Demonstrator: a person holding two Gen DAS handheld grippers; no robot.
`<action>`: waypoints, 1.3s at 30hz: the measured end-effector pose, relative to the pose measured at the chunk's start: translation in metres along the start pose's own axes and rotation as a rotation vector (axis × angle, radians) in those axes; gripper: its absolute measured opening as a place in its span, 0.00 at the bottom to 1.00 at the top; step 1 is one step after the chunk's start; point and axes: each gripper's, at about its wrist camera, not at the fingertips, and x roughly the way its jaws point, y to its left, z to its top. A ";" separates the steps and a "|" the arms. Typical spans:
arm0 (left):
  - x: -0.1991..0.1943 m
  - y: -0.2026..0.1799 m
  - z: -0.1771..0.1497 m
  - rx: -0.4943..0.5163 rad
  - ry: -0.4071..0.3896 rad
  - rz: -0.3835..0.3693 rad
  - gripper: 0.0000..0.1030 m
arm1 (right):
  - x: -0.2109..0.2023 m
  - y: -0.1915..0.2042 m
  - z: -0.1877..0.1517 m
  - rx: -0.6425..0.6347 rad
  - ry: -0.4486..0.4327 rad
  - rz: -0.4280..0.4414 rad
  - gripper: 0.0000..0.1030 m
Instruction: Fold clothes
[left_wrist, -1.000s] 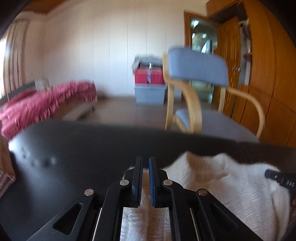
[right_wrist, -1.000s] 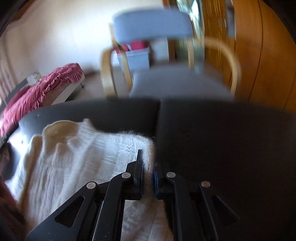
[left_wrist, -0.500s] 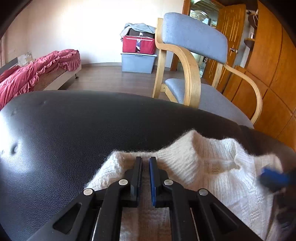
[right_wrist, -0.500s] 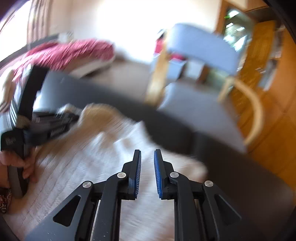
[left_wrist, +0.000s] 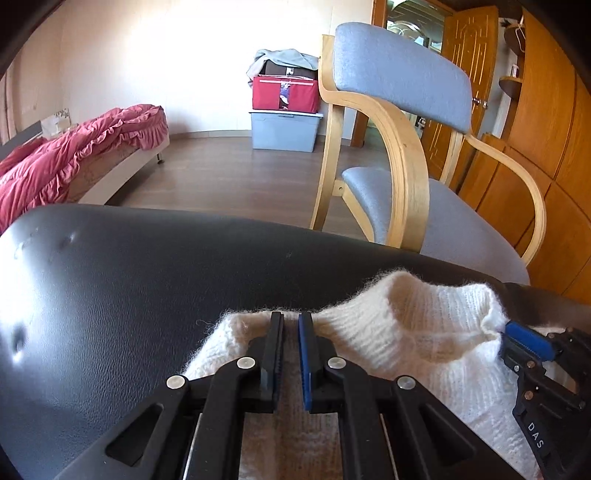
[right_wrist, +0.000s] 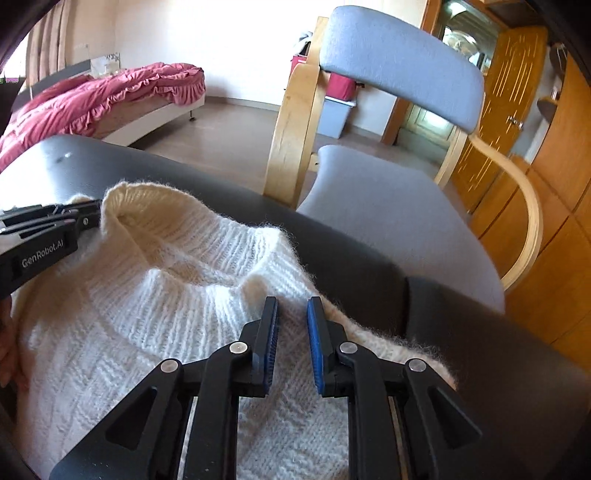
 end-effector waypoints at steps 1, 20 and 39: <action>0.000 -0.002 0.001 0.009 0.005 0.007 0.07 | 0.001 -0.001 0.001 0.002 0.000 0.004 0.18; -0.104 -0.020 -0.095 0.245 0.020 0.039 0.12 | -0.103 0.008 -0.095 0.038 0.050 0.142 0.37; -0.034 -0.011 -0.036 0.006 0.024 -0.137 0.13 | -0.077 -0.037 -0.066 0.133 0.006 0.125 0.48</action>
